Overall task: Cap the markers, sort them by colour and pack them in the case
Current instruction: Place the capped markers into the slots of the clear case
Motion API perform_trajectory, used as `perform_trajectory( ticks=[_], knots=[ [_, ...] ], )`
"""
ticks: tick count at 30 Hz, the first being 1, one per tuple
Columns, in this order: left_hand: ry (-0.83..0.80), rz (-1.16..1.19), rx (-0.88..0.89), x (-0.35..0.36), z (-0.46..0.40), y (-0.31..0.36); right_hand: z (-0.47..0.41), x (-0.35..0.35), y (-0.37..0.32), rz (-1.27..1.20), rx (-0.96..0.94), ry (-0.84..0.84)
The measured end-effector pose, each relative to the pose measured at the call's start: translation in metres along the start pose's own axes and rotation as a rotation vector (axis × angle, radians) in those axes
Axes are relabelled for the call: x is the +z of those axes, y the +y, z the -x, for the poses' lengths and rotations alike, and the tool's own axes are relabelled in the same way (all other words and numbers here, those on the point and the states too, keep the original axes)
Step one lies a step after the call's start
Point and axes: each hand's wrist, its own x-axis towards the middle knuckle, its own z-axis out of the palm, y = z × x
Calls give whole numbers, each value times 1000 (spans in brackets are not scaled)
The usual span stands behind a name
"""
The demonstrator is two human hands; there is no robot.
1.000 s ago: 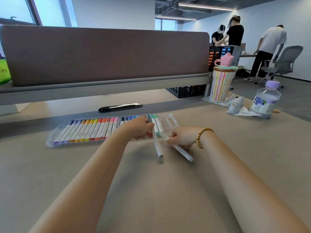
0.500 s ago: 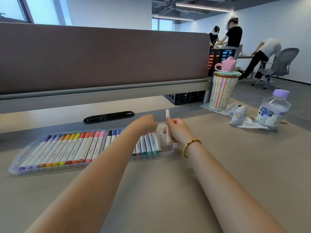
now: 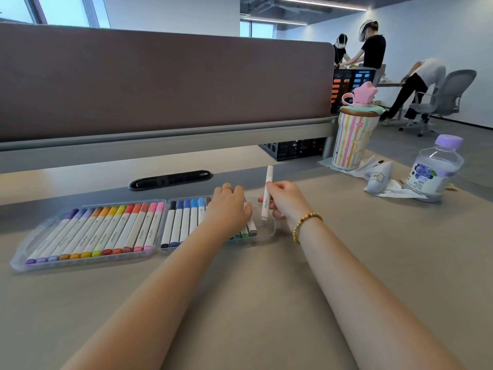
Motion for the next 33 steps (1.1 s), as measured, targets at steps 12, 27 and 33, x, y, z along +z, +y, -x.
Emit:
perform_trajectory(
  ticks=[12, 27, 33],
  knots=[
    [-177, -170, 128, 5, 11, -10, 1, -7, -2, 180, -64, 34],
    [-82, -7, 134, 7, 19, -16, -3, 19, 2, 804, -162, 59],
    [-95, 22, 141, 7, 15, -18, 3, 35, 3, 971, -237, 97]
  ],
)
